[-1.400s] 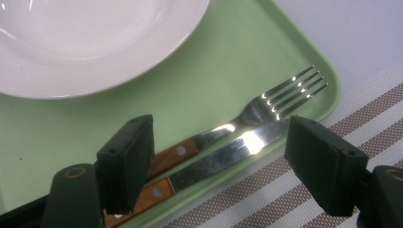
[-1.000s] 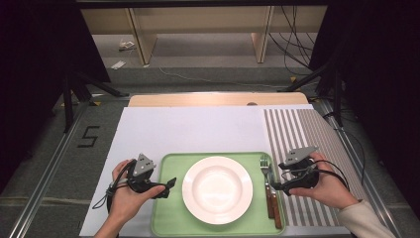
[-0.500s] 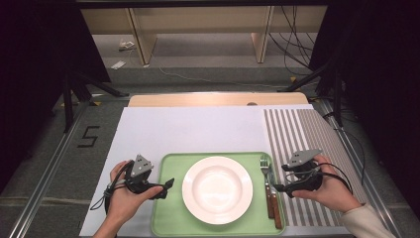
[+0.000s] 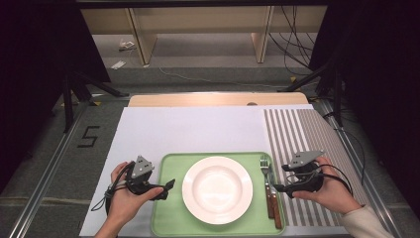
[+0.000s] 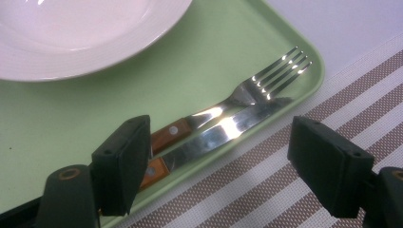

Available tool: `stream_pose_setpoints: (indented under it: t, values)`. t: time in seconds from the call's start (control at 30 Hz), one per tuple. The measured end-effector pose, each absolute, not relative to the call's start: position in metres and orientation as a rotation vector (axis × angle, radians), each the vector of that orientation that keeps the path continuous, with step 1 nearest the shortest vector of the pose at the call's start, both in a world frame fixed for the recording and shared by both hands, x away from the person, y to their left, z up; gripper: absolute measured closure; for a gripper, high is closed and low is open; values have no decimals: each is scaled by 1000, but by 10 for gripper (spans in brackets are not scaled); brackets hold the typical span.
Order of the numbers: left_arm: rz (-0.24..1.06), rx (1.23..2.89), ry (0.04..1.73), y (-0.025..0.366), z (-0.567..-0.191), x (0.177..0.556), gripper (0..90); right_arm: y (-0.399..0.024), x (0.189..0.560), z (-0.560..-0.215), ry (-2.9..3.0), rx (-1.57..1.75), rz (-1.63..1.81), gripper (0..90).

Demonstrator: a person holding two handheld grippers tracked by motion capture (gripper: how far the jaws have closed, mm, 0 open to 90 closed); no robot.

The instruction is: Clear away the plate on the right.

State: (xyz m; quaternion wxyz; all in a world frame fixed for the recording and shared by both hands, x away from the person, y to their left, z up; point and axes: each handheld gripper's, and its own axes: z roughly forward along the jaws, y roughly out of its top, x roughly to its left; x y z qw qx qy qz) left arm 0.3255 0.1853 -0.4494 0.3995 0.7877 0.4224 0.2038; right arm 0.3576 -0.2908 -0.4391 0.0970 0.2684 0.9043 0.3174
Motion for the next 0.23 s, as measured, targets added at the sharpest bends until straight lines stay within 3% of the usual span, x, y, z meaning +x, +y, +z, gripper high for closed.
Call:
stream_pose_setpoints:
  t: [0.23]
  values:
    - [505, 1995, 1062, 183, -451, 325, 0, -291, 358, -440, 2667, 798, 958, 239]
